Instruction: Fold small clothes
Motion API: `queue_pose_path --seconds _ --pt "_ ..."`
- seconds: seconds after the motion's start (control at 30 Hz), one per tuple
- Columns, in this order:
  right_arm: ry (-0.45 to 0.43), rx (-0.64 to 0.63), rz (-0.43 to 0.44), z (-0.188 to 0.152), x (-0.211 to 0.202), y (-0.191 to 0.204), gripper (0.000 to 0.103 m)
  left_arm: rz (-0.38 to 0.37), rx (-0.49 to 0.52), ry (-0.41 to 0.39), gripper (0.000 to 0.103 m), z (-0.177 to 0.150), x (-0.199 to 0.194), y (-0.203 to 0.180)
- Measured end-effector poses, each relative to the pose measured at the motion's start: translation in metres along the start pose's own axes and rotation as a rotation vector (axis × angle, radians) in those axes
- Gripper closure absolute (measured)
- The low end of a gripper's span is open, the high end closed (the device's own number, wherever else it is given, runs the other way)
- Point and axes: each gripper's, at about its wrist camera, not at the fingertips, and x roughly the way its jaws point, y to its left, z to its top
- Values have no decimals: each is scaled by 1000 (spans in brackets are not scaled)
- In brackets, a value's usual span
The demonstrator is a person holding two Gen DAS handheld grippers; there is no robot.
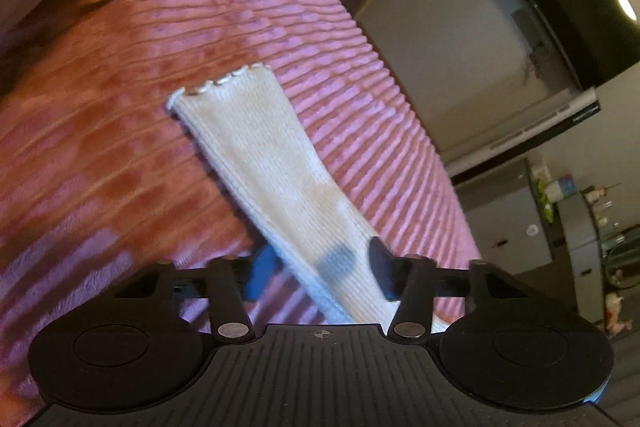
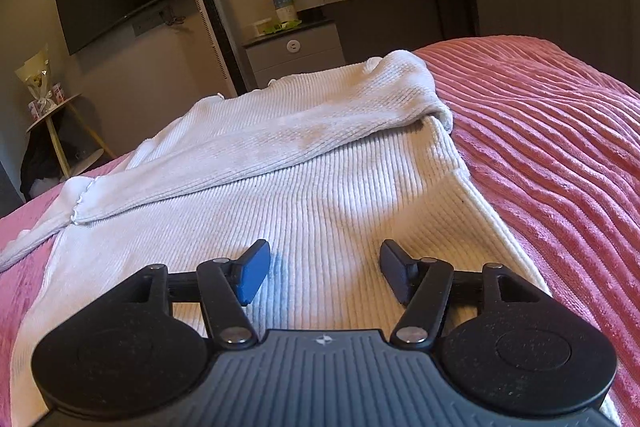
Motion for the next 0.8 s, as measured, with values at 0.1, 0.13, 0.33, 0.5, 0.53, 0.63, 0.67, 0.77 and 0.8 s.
queue_pose_path --seconds 0.1,0.13,0.33,0.5,0.53,0.63,0.67,0.77,0.8 --pt "2 2 0 1 -1 0 42 44 -17 14 95 5 2 0" --pt "5 8 0 1 -1 0 42 34 -2 -14 95 3 -5 -5" --pt "10 114 30 7 -5 -9 42 -112 499 -173 95 -50 -65 -113" --pt "9 138 44 8 -7 -12 42 -284 783 -125 95 -141 -81 -200" --pt "9 151 50 8 -7 -14 42 -302 837 -115 95 -163 -78 -212" --pt "7 192 71 9 -8 -19 42 -319 986 -58 95 -234 -62 -241" --pt "6 201 78 9 -8 -21 42 -317 1020 -26 95 -257 -54 -246" --pt "8 199 93 9 -7 -23 42 -230 1095 68 87 -314 -26 -251" --pt "9 198 99 9 -7 -24 42 -193 1101 99 75 -324 -19 -249"
